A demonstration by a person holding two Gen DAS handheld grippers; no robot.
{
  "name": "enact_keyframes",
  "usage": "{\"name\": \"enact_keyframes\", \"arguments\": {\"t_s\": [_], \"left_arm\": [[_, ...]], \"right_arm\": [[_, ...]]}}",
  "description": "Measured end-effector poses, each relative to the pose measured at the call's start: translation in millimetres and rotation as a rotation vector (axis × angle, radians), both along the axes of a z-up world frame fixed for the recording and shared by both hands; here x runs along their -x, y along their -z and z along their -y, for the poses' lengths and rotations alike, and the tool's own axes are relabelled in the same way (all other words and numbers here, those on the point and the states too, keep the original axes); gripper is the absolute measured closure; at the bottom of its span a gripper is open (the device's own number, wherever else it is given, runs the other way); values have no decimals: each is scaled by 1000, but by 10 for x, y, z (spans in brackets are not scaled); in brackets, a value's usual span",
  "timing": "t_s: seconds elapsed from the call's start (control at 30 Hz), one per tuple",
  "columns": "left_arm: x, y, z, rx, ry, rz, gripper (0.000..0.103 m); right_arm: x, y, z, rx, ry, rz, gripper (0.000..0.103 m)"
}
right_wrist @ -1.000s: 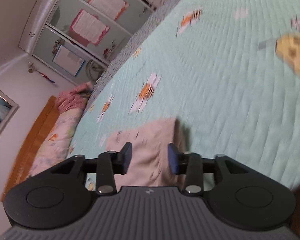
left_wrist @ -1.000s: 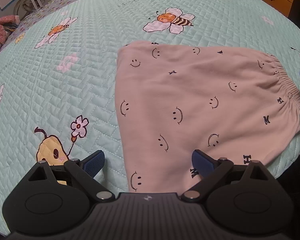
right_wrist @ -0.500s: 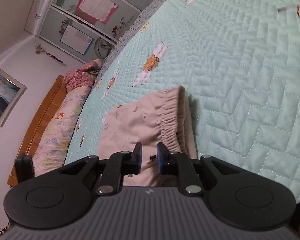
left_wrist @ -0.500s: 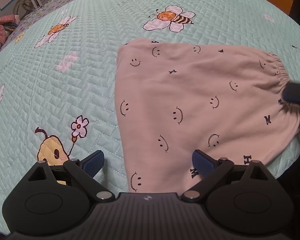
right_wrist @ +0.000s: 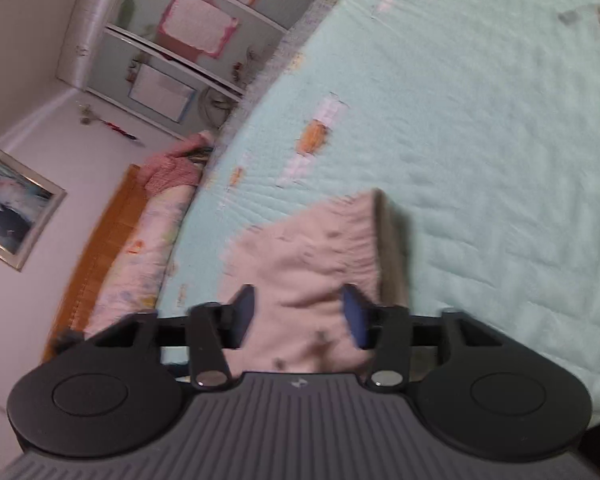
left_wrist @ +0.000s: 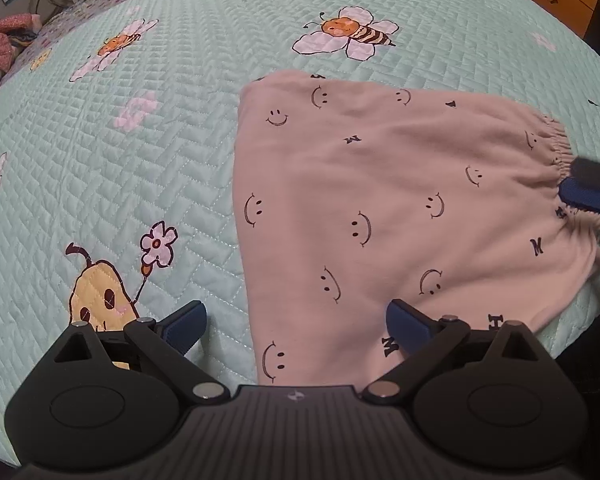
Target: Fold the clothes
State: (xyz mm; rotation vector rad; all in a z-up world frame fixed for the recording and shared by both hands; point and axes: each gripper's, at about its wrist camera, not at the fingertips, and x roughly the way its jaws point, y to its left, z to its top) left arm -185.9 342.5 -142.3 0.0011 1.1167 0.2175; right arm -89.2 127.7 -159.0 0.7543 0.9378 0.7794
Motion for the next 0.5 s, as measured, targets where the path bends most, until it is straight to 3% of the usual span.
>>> {"name": "enact_keyframes", "arguments": {"t_s": [0.13,0.17,0.2,0.27,0.37,0.5], "left_arm": [[-1,6,5,-9,4,0,2],[0,5,-1,-6,2,0,2],[1,3,-9,-1,0,0,2],[6,-4,-27,10,-5,2,2],[17,-22,-54,24,-8,5,2],[38,-84,-109,64,-21,14,4]], "right_arm": [[61,-50,73,-10,15,15,73],[79,-92,95,-24,26,27,64],[94,-126,139,-54,48,32,49],[89,-190,238,-74,83,59,34],[59,-270,366,-67,122,92,30],[-22,-237,414,12,138,37,29]]}}
